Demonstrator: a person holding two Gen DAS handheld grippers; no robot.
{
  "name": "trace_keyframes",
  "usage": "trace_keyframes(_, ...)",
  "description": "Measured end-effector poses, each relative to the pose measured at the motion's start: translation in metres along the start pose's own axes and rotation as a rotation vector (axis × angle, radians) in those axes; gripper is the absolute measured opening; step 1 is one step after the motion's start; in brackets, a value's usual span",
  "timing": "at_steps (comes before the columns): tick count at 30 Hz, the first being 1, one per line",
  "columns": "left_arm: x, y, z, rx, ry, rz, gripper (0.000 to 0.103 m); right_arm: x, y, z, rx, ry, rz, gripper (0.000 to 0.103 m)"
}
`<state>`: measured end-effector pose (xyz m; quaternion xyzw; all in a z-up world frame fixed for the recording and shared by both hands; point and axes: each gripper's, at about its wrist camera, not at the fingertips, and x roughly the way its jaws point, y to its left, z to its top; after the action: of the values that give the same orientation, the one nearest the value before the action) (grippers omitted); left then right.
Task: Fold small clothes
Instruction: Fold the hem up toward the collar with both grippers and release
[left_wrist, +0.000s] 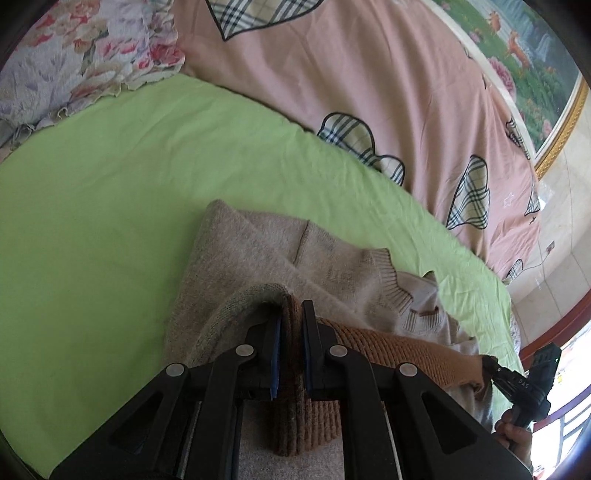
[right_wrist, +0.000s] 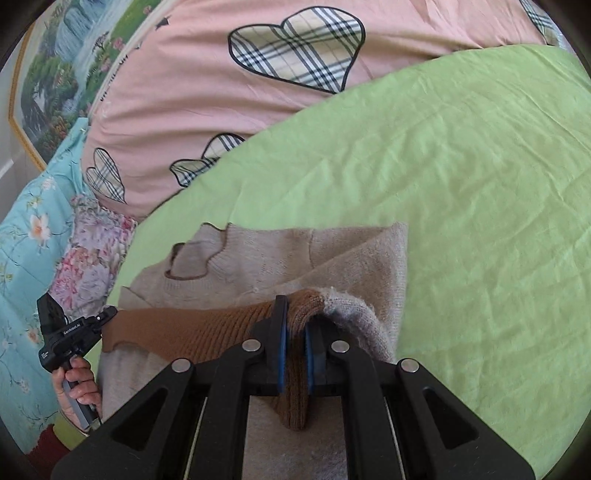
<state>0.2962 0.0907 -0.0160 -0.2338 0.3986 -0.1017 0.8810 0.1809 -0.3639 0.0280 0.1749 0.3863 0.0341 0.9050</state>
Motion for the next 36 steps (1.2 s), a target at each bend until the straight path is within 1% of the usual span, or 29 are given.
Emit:
trace_keyframes(3, -0.006, -0.002, -0.006, 0.018, 0.022, -0.026, 0.011, -0.005, 0.000, -0.001, 0.003, -0.006, -0.001, 0.011)
trace_keyframes(4, -0.013, -0.004, -0.011, 0.028, 0.030, -0.042, 0.015, -0.009, 0.000, -0.002, 0.005, -0.010, -0.008, 0.015)
trace_keyframes(5, -0.021, -0.007, -0.015, 0.041, 0.039, -0.058, 0.017, -0.017, 0.001, -0.004, 0.010, -0.024, -0.016, 0.024)
trace_keyframes(6, -0.029, -0.011, -0.021, 0.061, 0.047, -0.068, 0.020, -0.024, 0.003, -0.005, 0.011, -0.042, -0.021, 0.030)
trace_keyframes(7, -0.038, -0.017, -0.030, 0.092, 0.059, -0.080, 0.022, -0.033, 0.004, -0.007, 0.008, -0.068, -0.027, 0.044)
trace_keyframes(8, -0.044, -0.022, -0.037, 0.119, 0.070, -0.088, 0.022, -0.044, 0.007, -0.011, 0.003, -0.095, -0.030, 0.055)
trace_keyframes(9, -0.052, -0.031, -0.050, 0.166, 0.097, -0.104, 0.022, -0.055, 0.011, -0.014, -0.009, -0.119, -0.024, 0.057)
trace_keyframes(10, -0.055, -0.037, -0.058, 0.201, 0.118, -0.121, 0.026, -0.064, 0.015, -0.017, -0.022, -0.126, -0.015, 0.057)
trace_keyframes(11, -0.057, -0.044, -0.067, 0.237, 0.141, -0.139, 0.028, -0.071, 0.022, -0.021, -0.050, -0.117, 0.017, 0.057)
trace_keyframes(13, -0.055, -0.062, -0.086, 0.310, 0.204, -0.163, 0.035, -0.073, 0.040, -0.029, -0.120, -0.066, 0.088, 0.057)
trace_keyframes(14, -0.051, -0.068, -0.091, 0.334, 0.230, -0.174, 0.035, -0.068, 0.051, -0.035, -0.166, -0.016, 0.124, 0.057)
trace_keyframes(15, -0.043, -0.079, -0.098, 0.370, 0.261, -0.180, 0.035, -0.056, 0.068, -0.045, -0.231, 0.059, 0.159, 0.057)
trace_keyframes(16, -0.036, -0.087, -0.102, 0.398, 0.279, -0.171, 0.035, -0.047, 0.079, -0.051, -0.276, 0.101, 0.177, 0.057)
trace_keyframes(17, -0.030, -0.092, -0.103, 0.416, 0.297, -0.171, 0.035, -0.032, 0.095, -0.061, -0.346, 0.169, 0.197, 0.057)
trace_keyframes(18, -0.021, -0.099, -0.105, 0.448, 0.328, -0.178, 0.035, -0.022, 0.104, -0.068, -0.389, 0.214, 0.207, 0.057)
trace_keyframes(20, -0.005, -0.108, -0.103, 0.503, 0.348, -0.143, 0.035, 0.001, 0.118, -0.078, -0.456, 0.293, 0.217, 0.058)
trace_keyframes(21, 0.005, -0.111, -0.097, 0.532, 0.364, -0.117, 0.035, 0.014, 0.120, -0.081, -0.475, 0.329, 0.205, 0.058)
trace_keyframes(23, 0.012, -0.111, -0.084, 0.543, 0.352, -0.108, 0.034, 0.029, 0.115, -0.077, -0.496, 0.338, 0.141, 0.058)
trace_keyframes(25, 0.018, -0.105, -0.060, 0.520, 0.322, -0.091, 0.033, 0.031, 0.102, -0.062, -0.456, 0.300, 0.130, 0.057)
trace_keyframes(27, 0.025, -0.092, -0.034, 0.467, 0.275, -0.050, 0.034, 0.028, 0.077, -0.038, -0.354, 0.228, 0.082, 0.057)
trace_keyframes(28, 0.027, -0.087, -0.023, 0.445, 0.248, -0.017, 0.035, 0.027, 0.064, -0.028, -0.303, 0.196, 0.050, 0.057)
trace_keyframes(29, 0.030, -0.079, -0.013, 0.416, 0.222, 0.016, 0.036, 0.025, 0.047, -0.015, -0.242, 0.152, -0.025, 0.058)
trace_keyframes(30, 0.034, -0.063, 0.002, 0.347, 0.193, 0.054, 0.039, 0.023, 0.035, -0.008, -0.205, 0.124, -0.076, 0.058)
trace_keyframes(31, 0.035, -0.055, 0.009, 0.307, 0.184, 0.050, 0.039, 0.021, 0.020, 0.000, -0.149, 0.092, -0.108, 0.058)
trace_keyframes(32, 0.037, -0.043, 0.017, 0.245, 0.171, 0.045, 0.039, 0.016, 0.005, 0.007, -0.080, 0.065, -0.106, 0.058)
trace_keyframes(33, 0.037, -0.031, 0.023, 0.190, 0.151, 0.046, 0.039, 0.013, -0.007, 0.010, -0.014, 0.040, -0.082, 0.058)
trace_keyframes(34, 0.033, -0.018, 0.027, 0.135, 0.127, 0.039, 0.039, 0.009, -0.014, 0.012, 0.026, 0.019, -0.068, 0.058)
trace_keyframes(35, 0.030, -0.009, 0.031, 0.098, 0.112, 0.027, 0.039, 0.005, -0.016, 0.011, 0.040, 0.001, -0.075, 0.058)
trace_keyframes(36, 0.026, -0.002, 0.031, 0.059, 0.096, 0.009, 0.039, 0.001, -0.015, 0.011, 0.039, -0.019, -0.109, 0.058)
